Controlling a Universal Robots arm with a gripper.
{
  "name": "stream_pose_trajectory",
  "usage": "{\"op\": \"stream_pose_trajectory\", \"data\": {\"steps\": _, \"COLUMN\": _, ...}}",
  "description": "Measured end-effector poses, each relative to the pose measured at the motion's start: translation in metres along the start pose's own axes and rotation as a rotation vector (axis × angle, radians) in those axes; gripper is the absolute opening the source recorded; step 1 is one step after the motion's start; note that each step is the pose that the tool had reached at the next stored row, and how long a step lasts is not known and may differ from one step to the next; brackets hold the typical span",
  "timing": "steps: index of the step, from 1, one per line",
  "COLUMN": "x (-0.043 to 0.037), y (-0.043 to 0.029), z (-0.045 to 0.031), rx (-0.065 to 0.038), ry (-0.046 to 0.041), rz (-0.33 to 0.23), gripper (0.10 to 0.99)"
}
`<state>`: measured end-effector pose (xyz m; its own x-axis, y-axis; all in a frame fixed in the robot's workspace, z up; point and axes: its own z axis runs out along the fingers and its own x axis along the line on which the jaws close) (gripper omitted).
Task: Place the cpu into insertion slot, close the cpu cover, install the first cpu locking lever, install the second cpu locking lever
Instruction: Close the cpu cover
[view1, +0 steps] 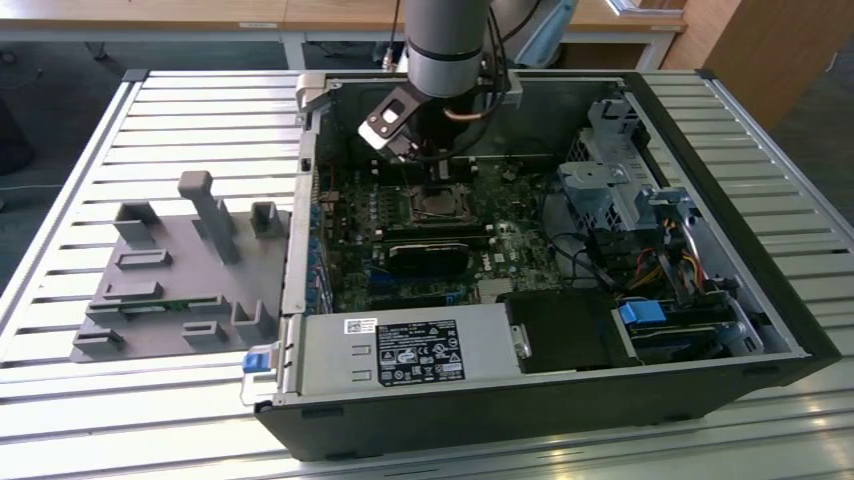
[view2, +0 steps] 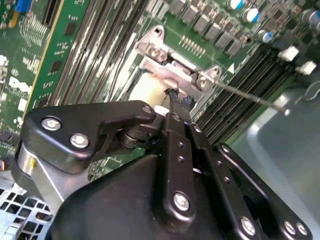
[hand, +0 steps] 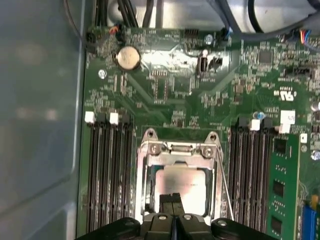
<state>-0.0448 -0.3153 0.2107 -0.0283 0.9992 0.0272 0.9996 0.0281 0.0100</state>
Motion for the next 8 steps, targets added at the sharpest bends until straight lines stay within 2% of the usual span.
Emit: {"op": "stream_pose_trajectory", "data": {"steps": 8, "x": -0.0007, "y": -0.0066, "z": 0.0055, "rx": 0.000, "ry": 0.0000, "rz": 0.000, "gripper": 0.118}}
